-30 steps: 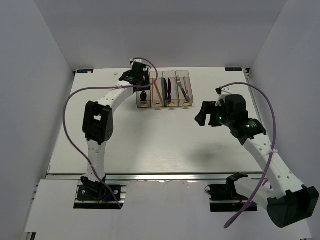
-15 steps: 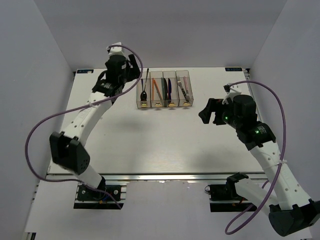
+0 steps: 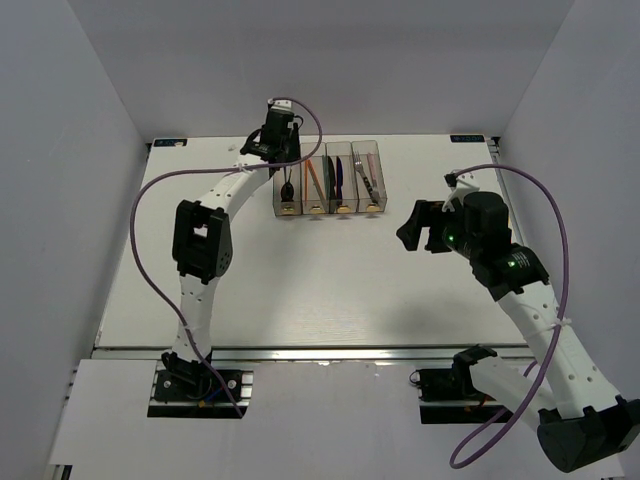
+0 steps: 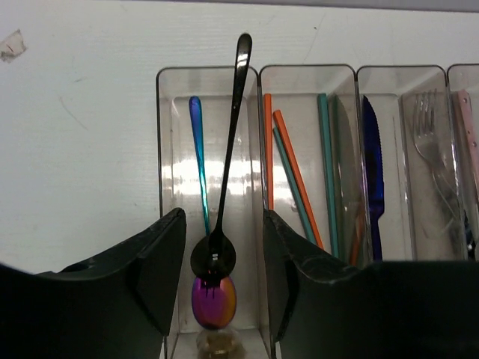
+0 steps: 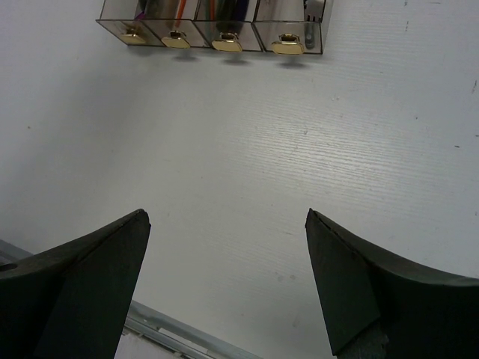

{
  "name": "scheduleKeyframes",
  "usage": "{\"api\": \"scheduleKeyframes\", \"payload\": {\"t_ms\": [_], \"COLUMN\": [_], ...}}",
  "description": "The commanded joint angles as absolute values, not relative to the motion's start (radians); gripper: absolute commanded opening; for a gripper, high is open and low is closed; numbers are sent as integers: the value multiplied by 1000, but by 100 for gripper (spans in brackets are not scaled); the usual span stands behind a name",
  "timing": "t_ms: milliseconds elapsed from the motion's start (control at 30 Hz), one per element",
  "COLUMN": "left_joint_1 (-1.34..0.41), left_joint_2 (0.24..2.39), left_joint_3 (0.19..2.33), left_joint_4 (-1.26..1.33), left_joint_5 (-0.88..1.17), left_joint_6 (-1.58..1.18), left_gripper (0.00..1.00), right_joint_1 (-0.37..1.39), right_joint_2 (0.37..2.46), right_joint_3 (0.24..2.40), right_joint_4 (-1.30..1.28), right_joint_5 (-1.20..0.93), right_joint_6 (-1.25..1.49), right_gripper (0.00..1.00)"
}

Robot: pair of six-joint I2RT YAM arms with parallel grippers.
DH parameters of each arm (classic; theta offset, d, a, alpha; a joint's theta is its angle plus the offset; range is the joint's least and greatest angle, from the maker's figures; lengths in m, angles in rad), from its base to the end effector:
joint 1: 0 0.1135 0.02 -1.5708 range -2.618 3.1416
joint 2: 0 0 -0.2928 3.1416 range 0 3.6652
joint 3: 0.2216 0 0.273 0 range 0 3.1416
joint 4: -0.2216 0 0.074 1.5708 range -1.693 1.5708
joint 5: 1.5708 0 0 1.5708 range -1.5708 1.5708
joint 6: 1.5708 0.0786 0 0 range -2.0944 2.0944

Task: Sort the eating utensils into containers

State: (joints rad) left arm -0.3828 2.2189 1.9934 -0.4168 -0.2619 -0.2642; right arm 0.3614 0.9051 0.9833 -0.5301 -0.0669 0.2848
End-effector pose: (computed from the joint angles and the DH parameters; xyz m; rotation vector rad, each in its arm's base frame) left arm 0.5547 -0.2014 0.2561 -0.0143 2.1888 -0.0749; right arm 0.2199 0.0888 0.3578 -0.1216 2.0508 0.4735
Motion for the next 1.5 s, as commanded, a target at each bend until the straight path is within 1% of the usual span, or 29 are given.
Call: {"api": "scheduleKeyframes", "payload": {"t_ms": [0,100,233,267,600,800,833,900,967,1033,1100,1167,1233,1267,1333,1467], "left_joint_1": [-383,-380,-376,-373,-354,-344,-342,-341,-341,-341,-341,-341,-342,-341,-342,-341], "left_joint_2": [2220,2255,2289,2299,2365,2388,2394,2402,2416,2419,2419,2413,2413,2413,2424,2437], "left_joint_3": [2079,2071,2056,2052,2042,2025,2025,2026,2034,2033,2026,2022,2014,2014,2019,2023], "left_joint_4": [-408,-373,-336,-321,-290,-272,-268,-267,-273,-275,-273,-275,-272,-273,-279,-287], "left_joint_5": [-305,-305,-298,-278,-238,-198,-178,-173,-172,-170,-172,-178,-179,-175,-172,-166], "left_joint_6": [-210,-199,-187,-187,-199,-206,-206,-210,-210,-210,-210,-213,-213,-213,-216,-222], "left_gripper": [55,55,46,46,45,43,39,38,34,33,27,23,23,28,30,25], "right_joint_1": [367,367,368,368,368,371,371,370,371,371,371,371,371,373,371,373], "right_joint_2": [905,905,907,907,930,933,940,949,954,956,956,957,959,960,960,960], "right_joint_3": [982,971,965,962,963,965,962,960,953,954,957,960,959,957,953,948], "right_joint_4": [-499,-482,-474,-474,-459,-445,-443,-448,-443,-440,-440,-440,-439,-439,-437,-433], "right_joint_5": [-87,-124,-117,-118,-129,-130,-130,-136,-140,-138,-127,-126,-130,-130,-129,-130], "right_joint_6": [279,285,285,284,281,279,278,276,276,276,275,275,276,275,275,275], "right_gripper": [89,89,89,89,89,89,89,89,89,89,89,89,89,89,89,89]}}
